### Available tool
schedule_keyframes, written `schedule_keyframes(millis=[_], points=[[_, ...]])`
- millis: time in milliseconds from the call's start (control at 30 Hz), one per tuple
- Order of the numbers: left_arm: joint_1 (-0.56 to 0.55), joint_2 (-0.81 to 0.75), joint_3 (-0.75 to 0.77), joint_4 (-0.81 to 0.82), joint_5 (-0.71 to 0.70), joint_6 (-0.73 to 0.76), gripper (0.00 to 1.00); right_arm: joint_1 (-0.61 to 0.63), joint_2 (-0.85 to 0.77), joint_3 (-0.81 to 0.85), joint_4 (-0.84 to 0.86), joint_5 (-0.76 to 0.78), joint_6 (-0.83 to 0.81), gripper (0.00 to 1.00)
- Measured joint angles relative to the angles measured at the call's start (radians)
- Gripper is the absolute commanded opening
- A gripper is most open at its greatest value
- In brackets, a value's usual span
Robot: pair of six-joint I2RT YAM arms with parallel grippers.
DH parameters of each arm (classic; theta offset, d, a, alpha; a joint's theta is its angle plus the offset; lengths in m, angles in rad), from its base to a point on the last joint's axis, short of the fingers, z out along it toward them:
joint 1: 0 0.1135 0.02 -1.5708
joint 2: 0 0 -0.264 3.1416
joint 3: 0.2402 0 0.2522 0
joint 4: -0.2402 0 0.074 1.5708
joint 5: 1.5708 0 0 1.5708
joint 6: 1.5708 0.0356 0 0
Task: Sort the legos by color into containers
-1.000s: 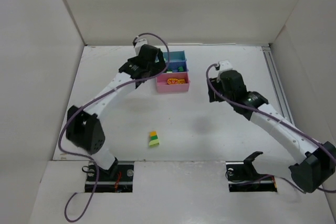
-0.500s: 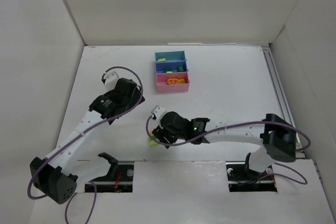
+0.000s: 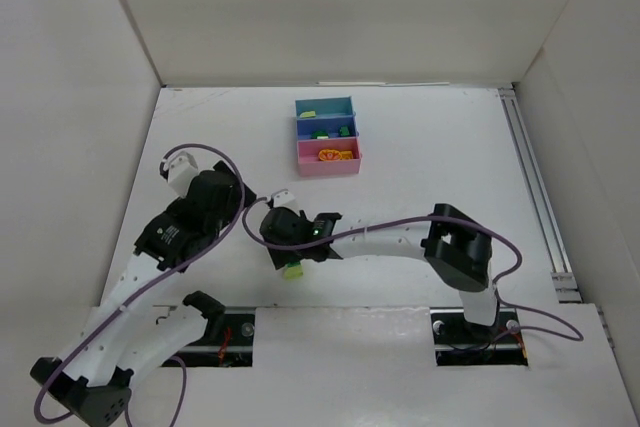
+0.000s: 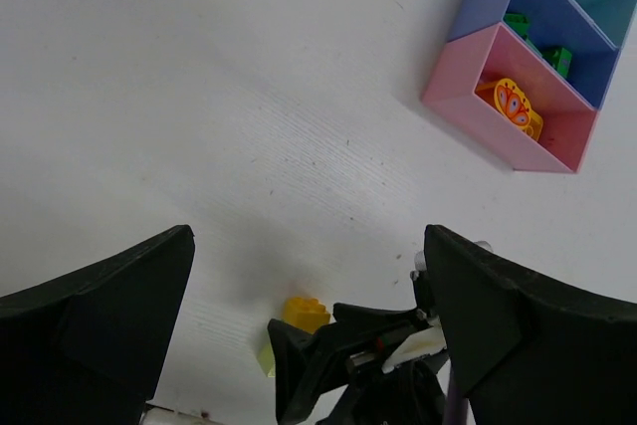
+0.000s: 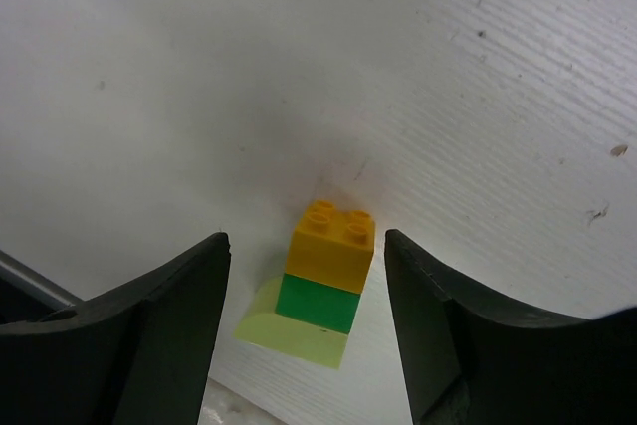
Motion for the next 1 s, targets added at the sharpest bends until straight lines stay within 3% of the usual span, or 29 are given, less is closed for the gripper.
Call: schedule_keyframes(millis=[200, 333, 367, 467, 800, 900, 1000], points=[[0.000, -0.032, -0.008, 0.000, -0.006, 0.000, 1.00, 0.000, 0.064, 0.027, -0.079, 0.014, 0.062, 0.65], [0.000, -0.039, -0.019, -0.001, -0.005, 0.001, 1.00, 0.000, 0.077, 0.037, -0.102, 0.025, 0.090, 0.44], [0.000, -0.040, -0.019, 0.000, -0.004, 0.001, 1.00, 0.000, 0.077, 0.037, -0.104, 0.027, 0.097, 0.34], [0.000, -0.043, -0.020, 0.000, 0.000, 0.006, 1.00, 0.000, 0.076, 0.039, -0.105, 0.038, 0.109, 0.22], [0.000, -0.069, -0.040, 0.081, 0.091, 0.091, 1.00, -0.030, 0.007, 0.032, -0.125, 0.072, 0.118, 0.19], [0.001, -0.087, -0.080, 0.189, 0.188, 0.143, 1.00, -0.117, -0.095, -0.031, -0.064, -0.012, 0.103, 0.16], [0.000, -0.092, -0.127, 0.285, 0.320, 0.190, 1.00, -0.292, -0.195, -0.108, 0.047, -0.180, 0.100, 0.15]])
